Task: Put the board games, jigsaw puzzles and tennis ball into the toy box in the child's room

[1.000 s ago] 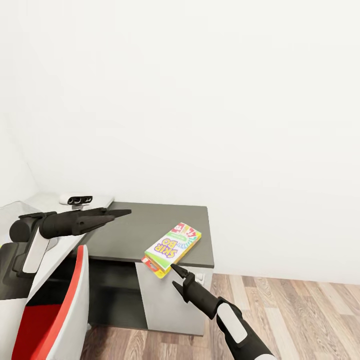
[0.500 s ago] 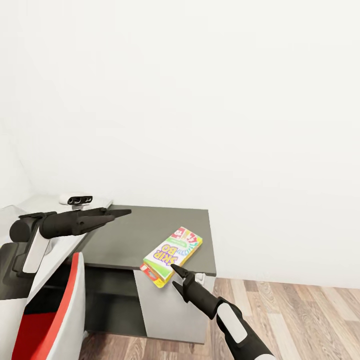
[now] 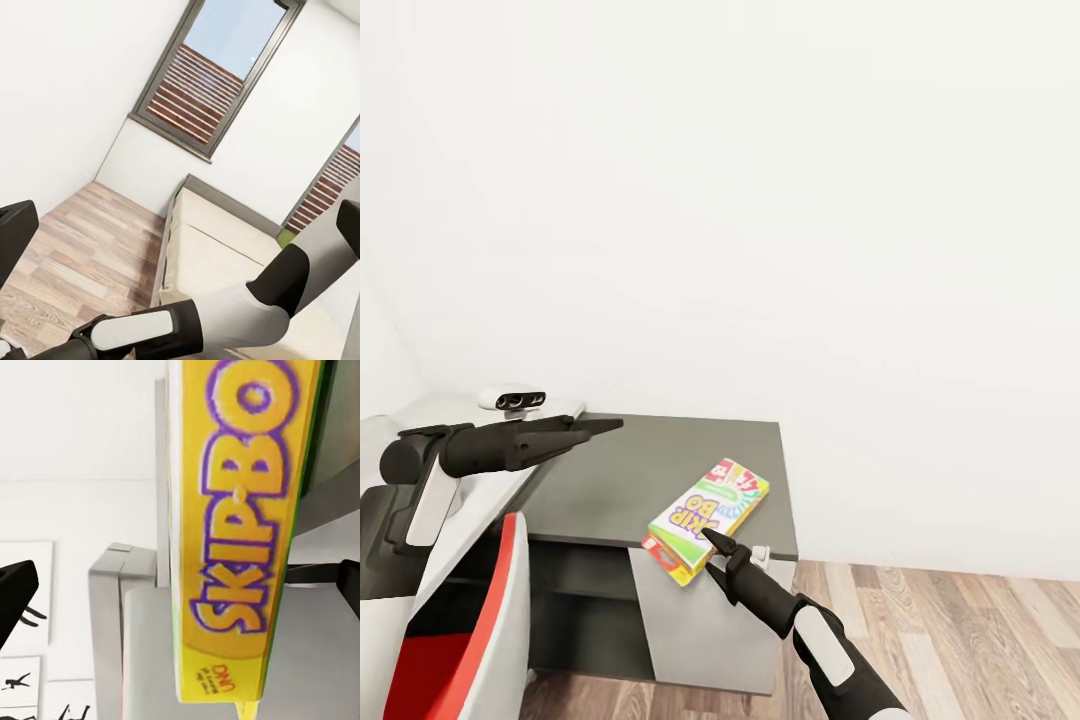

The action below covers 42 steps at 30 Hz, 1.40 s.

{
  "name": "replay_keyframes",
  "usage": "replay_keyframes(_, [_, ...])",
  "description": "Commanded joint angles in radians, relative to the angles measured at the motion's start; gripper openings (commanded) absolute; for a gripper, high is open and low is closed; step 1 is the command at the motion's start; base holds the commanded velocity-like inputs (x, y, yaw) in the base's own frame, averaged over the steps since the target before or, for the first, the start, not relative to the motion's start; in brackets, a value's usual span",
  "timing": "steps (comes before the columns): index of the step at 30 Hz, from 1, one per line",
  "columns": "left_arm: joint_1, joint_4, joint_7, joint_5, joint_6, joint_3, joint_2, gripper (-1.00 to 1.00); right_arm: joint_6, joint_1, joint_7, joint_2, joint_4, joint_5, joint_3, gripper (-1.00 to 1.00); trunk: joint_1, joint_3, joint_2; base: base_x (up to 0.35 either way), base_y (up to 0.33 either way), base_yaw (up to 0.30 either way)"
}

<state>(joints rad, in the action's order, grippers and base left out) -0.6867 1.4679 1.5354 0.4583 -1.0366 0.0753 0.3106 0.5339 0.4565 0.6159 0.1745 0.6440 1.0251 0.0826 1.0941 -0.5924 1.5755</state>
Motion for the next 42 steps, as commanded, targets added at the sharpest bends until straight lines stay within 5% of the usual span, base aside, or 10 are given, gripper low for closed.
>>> replay_keyframes(1, [-0.001,0.0,0.003,0.0,-0.011,0.0,0.0,1.0,0.006,0.001,-0.001,0.0,0.0,0.007,0.0,1.0,0.0,-0.001,0.001,0.001,0.128,0.0])
replay_keyframes(17, [-0.001,0.0,0.003,0.0,-0.011,0.0,-0.001,1.0,0.006,0.001,-0.002,0.0,0.0,0.008,0.0,1.0,0.0,-0.001,0.001,0.0,0.051,0.0])
replay_keyframes(18, [-0.001,0.0,0.003,0.0,-0.011,0.0,-0.001,1.0,0.006,0.001,-0.002,0.0,0.0,0.008,0.0,-1.0,0.0,-0.001,0.001,0.0,0.0,0.0])
replay_keyframes(28, [-0.001,0.0,0.003,0.001,-0.011,0.0,0.002,1.0,0.007,0.001,-0.002,0.0,0.0,0.009,-0.001,-1.0,0.0,-0.001,0.001,0.0,0.0,0.0])
replay_keyframes(42, [0.004,-0.01,0.003,-0.002,-0.011,-0.018,0.021,1.0,0.035,0.001,-0.002,0.0,0.004,0.008,0.0,-1.0,-0.054,0.043,-0.097,0.0,0.0,0.0])
